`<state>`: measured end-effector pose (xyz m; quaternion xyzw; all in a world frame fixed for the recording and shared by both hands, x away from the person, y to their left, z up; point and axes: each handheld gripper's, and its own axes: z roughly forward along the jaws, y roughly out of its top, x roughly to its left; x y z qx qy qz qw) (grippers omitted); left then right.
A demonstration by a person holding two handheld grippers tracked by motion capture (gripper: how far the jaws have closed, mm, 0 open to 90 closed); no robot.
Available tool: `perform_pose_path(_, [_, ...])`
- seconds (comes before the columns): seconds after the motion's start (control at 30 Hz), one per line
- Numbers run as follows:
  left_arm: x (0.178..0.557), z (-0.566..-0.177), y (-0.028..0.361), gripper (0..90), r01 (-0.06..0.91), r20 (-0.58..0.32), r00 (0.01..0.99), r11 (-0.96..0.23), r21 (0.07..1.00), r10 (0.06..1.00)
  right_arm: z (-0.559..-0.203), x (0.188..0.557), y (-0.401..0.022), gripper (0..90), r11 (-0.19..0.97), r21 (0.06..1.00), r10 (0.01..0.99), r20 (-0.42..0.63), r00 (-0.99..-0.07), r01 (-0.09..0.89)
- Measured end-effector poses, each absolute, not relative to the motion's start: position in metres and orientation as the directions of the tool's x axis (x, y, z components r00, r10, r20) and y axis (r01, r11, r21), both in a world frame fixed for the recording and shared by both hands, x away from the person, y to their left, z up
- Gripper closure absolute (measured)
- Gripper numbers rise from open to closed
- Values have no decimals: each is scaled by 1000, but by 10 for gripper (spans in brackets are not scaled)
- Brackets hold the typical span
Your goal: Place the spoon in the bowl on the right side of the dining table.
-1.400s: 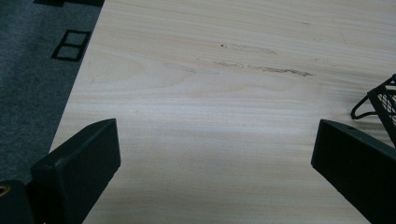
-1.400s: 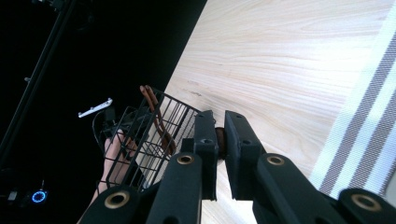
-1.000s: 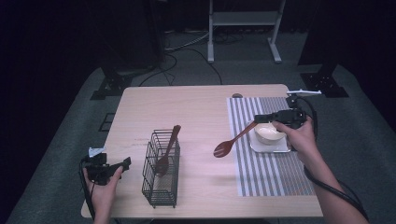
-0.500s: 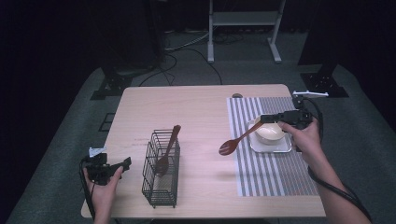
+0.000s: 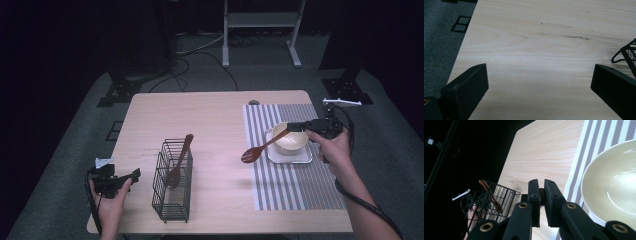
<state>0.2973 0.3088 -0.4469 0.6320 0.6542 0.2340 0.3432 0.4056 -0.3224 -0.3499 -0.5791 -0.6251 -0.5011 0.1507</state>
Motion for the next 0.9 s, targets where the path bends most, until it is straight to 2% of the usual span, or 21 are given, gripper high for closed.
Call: perform_pose_path(0.9, [297, -447, 308, 2, 667, -151, 34, 90, 740, 988, -350, 402, -359, 832, -266, 444, 598, 772, -215, 856])
